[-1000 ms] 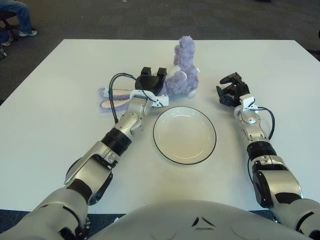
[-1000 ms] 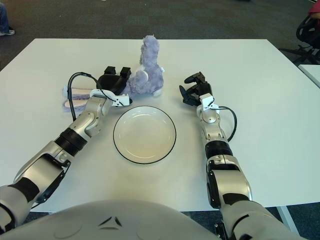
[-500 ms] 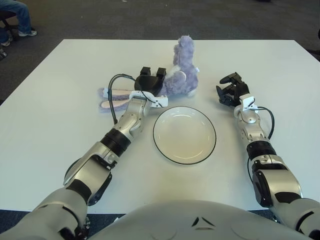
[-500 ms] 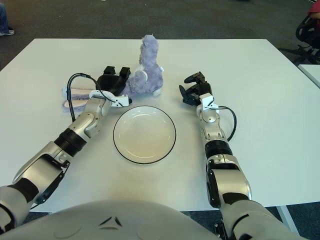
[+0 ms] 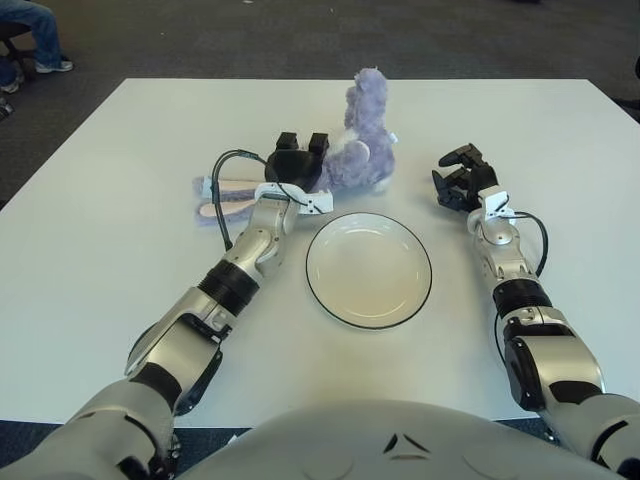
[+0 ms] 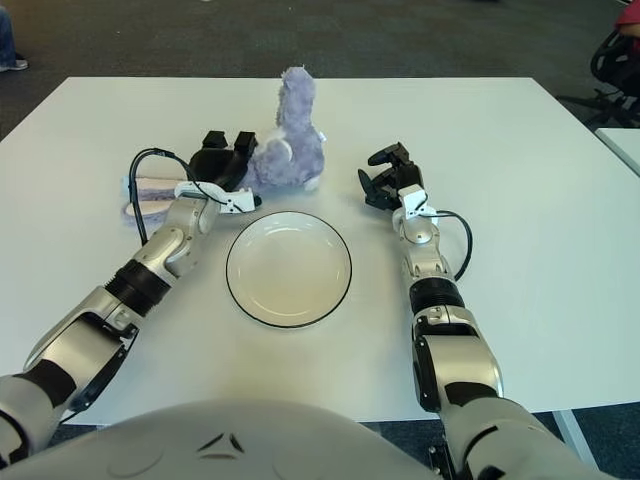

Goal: Put the doll into the plate.

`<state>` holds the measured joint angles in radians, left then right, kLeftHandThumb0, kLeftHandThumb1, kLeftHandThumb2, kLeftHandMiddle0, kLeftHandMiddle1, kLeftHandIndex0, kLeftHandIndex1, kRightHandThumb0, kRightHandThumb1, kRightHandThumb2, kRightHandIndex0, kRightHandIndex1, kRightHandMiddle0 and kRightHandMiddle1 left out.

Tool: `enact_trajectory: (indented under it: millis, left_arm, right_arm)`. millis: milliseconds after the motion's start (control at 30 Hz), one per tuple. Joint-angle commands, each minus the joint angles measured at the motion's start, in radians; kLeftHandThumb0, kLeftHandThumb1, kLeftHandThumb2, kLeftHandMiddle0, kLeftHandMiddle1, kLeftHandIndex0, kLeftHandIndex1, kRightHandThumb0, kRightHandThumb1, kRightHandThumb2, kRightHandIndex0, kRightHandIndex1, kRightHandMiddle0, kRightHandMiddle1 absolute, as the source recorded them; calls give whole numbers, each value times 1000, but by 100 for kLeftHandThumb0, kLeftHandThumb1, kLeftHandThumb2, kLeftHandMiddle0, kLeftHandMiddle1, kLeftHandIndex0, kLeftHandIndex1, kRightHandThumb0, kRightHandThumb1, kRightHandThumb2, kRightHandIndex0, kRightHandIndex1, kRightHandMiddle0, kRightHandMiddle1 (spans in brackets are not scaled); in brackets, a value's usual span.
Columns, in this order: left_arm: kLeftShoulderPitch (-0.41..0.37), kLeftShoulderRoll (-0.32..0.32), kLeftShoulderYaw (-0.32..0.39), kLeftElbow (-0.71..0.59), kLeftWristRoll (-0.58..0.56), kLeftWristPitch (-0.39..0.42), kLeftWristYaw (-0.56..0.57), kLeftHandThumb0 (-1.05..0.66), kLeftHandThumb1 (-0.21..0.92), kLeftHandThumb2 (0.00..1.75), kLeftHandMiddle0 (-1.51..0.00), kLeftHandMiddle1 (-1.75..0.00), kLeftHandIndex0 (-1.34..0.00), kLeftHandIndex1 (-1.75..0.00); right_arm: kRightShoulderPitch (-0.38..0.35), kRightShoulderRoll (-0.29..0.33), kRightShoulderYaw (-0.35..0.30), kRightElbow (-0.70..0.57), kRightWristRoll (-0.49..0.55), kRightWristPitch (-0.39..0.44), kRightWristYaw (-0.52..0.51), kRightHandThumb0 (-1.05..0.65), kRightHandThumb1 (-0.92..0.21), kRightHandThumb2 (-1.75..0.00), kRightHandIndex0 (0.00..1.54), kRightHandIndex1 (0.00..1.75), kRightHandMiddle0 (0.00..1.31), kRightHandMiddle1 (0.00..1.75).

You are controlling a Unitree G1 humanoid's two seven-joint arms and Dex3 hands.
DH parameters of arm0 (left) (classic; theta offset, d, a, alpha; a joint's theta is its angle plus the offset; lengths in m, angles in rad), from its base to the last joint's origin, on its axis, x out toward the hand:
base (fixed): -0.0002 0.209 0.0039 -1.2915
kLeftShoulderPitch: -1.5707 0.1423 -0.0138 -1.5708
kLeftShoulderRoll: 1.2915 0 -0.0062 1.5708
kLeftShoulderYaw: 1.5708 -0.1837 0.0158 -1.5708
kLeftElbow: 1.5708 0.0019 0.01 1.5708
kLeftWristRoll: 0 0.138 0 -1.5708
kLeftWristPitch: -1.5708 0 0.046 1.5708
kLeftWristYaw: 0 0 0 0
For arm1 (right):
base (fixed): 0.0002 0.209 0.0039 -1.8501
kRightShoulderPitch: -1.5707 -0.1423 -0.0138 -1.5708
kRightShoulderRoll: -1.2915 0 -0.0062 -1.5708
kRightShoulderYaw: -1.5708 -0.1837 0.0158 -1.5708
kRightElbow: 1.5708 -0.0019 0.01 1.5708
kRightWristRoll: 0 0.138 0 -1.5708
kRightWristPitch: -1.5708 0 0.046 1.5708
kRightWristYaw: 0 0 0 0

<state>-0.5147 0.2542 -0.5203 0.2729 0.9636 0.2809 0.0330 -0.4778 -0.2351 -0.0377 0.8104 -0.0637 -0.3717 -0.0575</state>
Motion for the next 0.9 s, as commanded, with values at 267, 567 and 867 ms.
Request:
enact_trajectory:
  millis: [267, 567, 867]
  left_arm:
    - [46, 39, 41, -114, 4, -6, 17, 8, 18, 135, -1, -168, -9, -175]
    - [47, 42, 52, -186, 40, 28, 4, 3, 16, 131, -10, -168, -18, -175]
    - [65, 47, 72, -240, 51, 19, 36, 4, 15, 130, -13, -166, -23, -175]
  right_arm:
    - [44, 2, 22, 83, -23, 60, 25, -1, -56, -93, 57, 157, 30, 160]
    - [37, 3, 15, 95, -10, 62, 42, -1, -53, -98, 58, 159, 30, 162]
    - [35, 4, 13, 96, -7, 62, 51, -1, -53, -99, 58, 159, 30, 162]
